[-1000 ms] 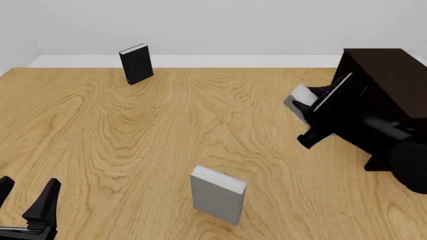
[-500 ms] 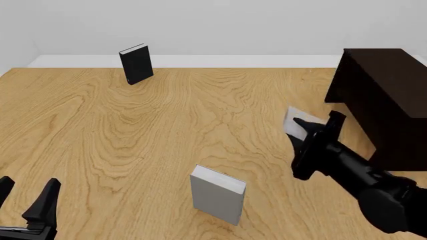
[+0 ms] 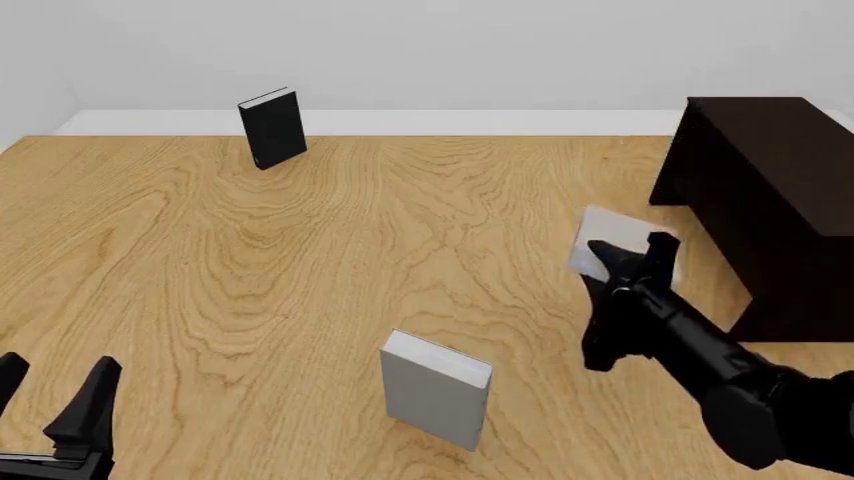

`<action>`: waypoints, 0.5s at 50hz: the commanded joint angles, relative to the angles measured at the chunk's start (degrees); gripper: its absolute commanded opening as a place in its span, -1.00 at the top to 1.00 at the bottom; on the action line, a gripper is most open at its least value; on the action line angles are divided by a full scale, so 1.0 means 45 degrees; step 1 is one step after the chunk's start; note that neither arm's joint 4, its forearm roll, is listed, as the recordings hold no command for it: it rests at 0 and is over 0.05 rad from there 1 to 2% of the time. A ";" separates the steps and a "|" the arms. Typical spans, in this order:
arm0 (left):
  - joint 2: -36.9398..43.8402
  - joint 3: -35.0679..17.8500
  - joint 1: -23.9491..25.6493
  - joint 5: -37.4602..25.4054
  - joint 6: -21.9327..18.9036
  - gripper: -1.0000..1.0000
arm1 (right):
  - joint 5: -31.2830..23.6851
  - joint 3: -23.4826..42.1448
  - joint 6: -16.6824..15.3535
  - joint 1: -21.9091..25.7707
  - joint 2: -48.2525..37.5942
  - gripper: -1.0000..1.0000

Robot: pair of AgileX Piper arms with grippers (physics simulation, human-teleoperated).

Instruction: Pick up the book on the right and place it on the cabinet shelf.

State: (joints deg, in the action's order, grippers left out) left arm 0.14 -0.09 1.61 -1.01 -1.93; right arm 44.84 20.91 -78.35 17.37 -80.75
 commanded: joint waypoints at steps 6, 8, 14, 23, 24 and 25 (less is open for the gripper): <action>-0.0004 0.0001 -0.0016 -0.0004 0.0024 -1.00 | 0.0864 0.0619 -0.0771 -0.0662 -0.0895 1.00; -0.0004 0.0002 -0.0018 -0.0010 0.0031 -1.00 | 0.0823 0.0784 -0.0835 -0.0710 -0.0928 1.00; -0.0001 0.0001 -0.0027 -0.0003 0.0050 -1.00 | 0.0948 0.1024 -0.1018 -0.0963 -0.1195 1.00; 0.0000 0.0000 -0.0022 0.0000 0.0053 -1.00 | 0.0622 0.1572 -0.1056 -0.1437 -0.1302 1.00; -0.0001 0.0001 -0.0027 -0.0004 0.0062 -1.00 | 0.0574 0.1619 -0.1074 -0.1498 -0.1322 1.00; -0.0002 0.0001 -0.0026 -0.0004 0.0068 -1.00 | 0.0609 0.1636 -0.1160 -0.1572 -0.1380 1.00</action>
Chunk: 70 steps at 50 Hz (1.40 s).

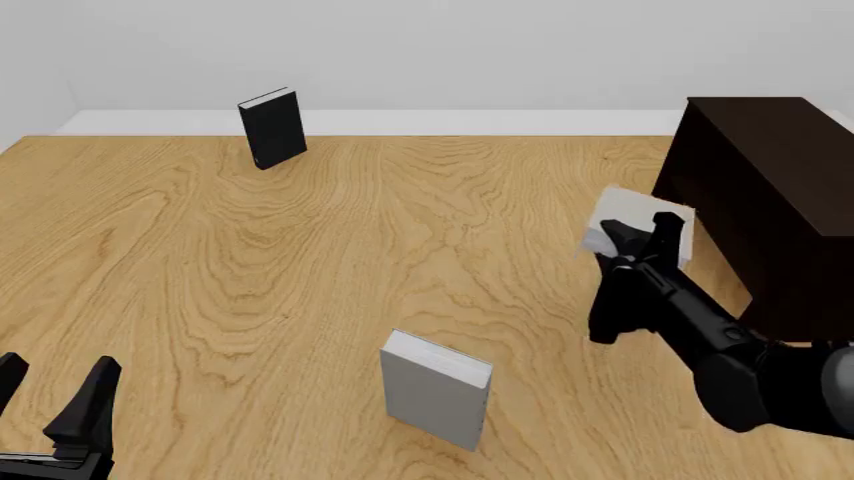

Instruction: Pick up the book on the right and place it on the cabinet shelf.

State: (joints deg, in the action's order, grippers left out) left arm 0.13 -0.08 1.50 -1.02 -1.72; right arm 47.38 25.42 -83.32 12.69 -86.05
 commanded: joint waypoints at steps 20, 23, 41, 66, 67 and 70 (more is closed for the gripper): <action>0.0030 0.0004 0.0024 0.0001 -0.0074 -1.00 | -0.0536 0.1240 -0.0226 -0.1768 -0.0435 1.00; 0.0035 0.0004 0.0026 0.0001 -0.0078 -1.00 | -0.0539 0.1235 -0.0251 -0.1868 -0.0486 1.00; 0.0032 0.0003 0.0017 0.0006 -0.0102 -1.00 | -0.0165 0.1570 -0.0386 -0.2464 -0.1434 1.00; 0.0027 0.0003 -0.0008 0.0005 -0.0074 -1.00 | -0.0047 0.2355 -0.0493 -0.3354 -0.2373 1.00; 0.0024 0.0003 -0.0011 -0.0001 -0.0068 -1.00 | -0.0044 0.2394 -0.0494 -0.3380 -0.2416 1.00; 0.0016 0.0003 -0.0009 -0.0006 -0.0073 -1.00 | 0.0031 0.2510 -0.0497 -0.3470 -0.2631 1.00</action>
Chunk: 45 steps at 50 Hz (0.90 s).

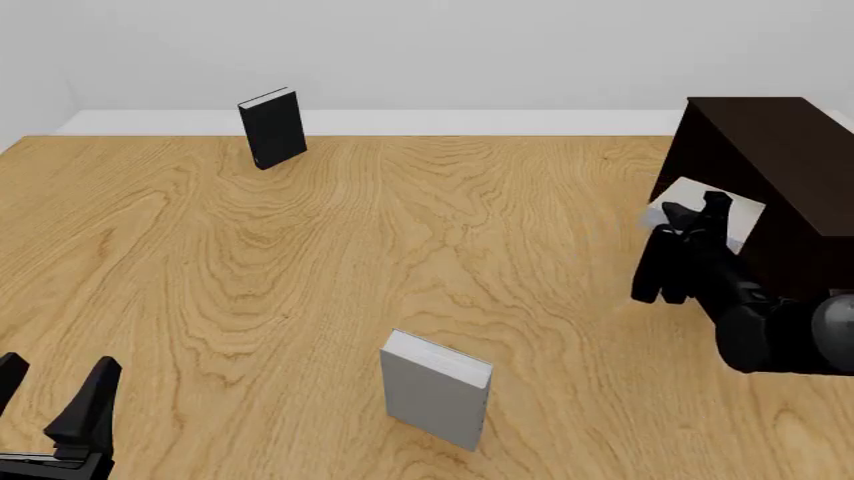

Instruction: Pick up the book on the right and place it on the cabinet shelf.

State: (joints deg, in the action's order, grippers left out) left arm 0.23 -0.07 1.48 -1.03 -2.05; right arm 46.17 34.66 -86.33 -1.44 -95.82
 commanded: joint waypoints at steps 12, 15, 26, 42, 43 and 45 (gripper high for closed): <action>0.0007 0.0001 -0.0029 -0.0009 -0.0019 -1.00 | 0.0344 0.1011 0.0012 -0.0536 -0.1173 1.00; -0.0001 0.0001 -0.0042 -0.0010 -0.0025 -1.00 | 0.0425 0.1100 -0.0048 -0.0684 -0.1380 1.00; 0.0002 0.0000 -0.0058 0.0000 -0.0015 -1.00 | 0.0533 0.1394 -0.0101 -0.0990 -0.1810 1.00; 0.0006 0.0001 -0.0075 -0.0004 -0.0005 -1.00 | 0.0645 0.1833 -0.0186 -0.1291 -0.2320 1.00; 0.0001 0.0001 -0.0076 -0.0007 -0.0013 -1.00 | 0.0624 0.1881 -0.0189 -0.1351 -0.2339 1.00; 0.0004 0.0001 -0.0069 -0.0002 -0.0034 -1.00 | 0.0632 0.1918 -0.0191 -0.1307 -0.2375 1.00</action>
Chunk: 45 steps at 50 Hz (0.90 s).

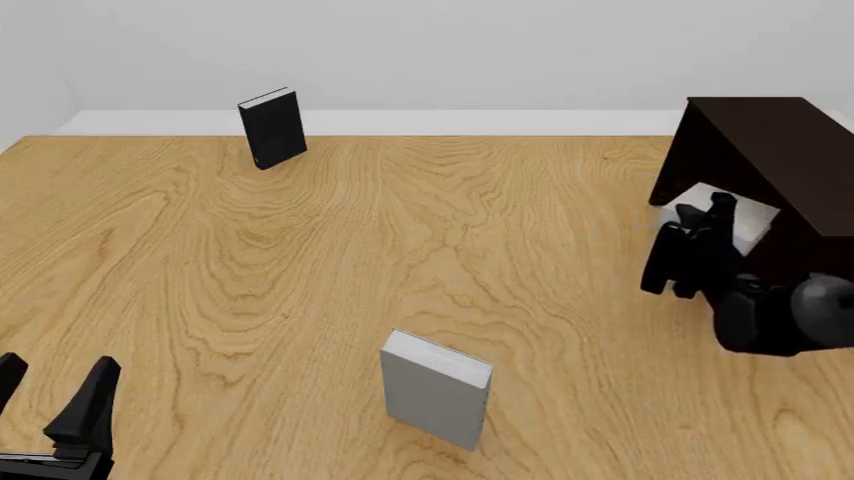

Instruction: Pick up the book on the right and place it on the cabinet shelf.

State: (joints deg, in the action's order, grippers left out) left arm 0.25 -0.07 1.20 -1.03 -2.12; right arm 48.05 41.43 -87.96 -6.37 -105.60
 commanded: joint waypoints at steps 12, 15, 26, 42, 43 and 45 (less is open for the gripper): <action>0.0047 -0.0001 0.0018 0.0034 -0.0118 -1.00 | 0.0135 0.0749 0.0045 -0.0064 -0.0515 1.00; 0.0080 0.0001 0.0034 0.0057 -0.0142 -1.00 | 0.0041 0.0967 -0.0042 -0.0091 -0.0613 1.00; 0.0128 0.0002 0.0041 0.0093 -0.0169 -1.00 | -0.0057 0.1421 -0.0233 -0.0185 -0.0953 1.00; 0.0146 0.0002 0.0005 0.0105 -0.0108 -1.00 | -0.0223 0.1920 -0.0387 -0.0220 -0.1349 1.00; 0.0176 0.0002 0.0009 0.0132 -0.0109 -1.00 | -0.0240 0.1968 -0.0375 -0.0304 -0.1404 1.00; 0.0157 0.0002 0.0003 0.0113 -0.0089 -1.00 | -0.0224 0.1999 -0.0382 -0.0336 -0.1462 1.00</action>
State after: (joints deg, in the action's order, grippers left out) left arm 0.83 -0.06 1.26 -0.62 -2.65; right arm 46.35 48.89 -90.27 -7.41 -111.38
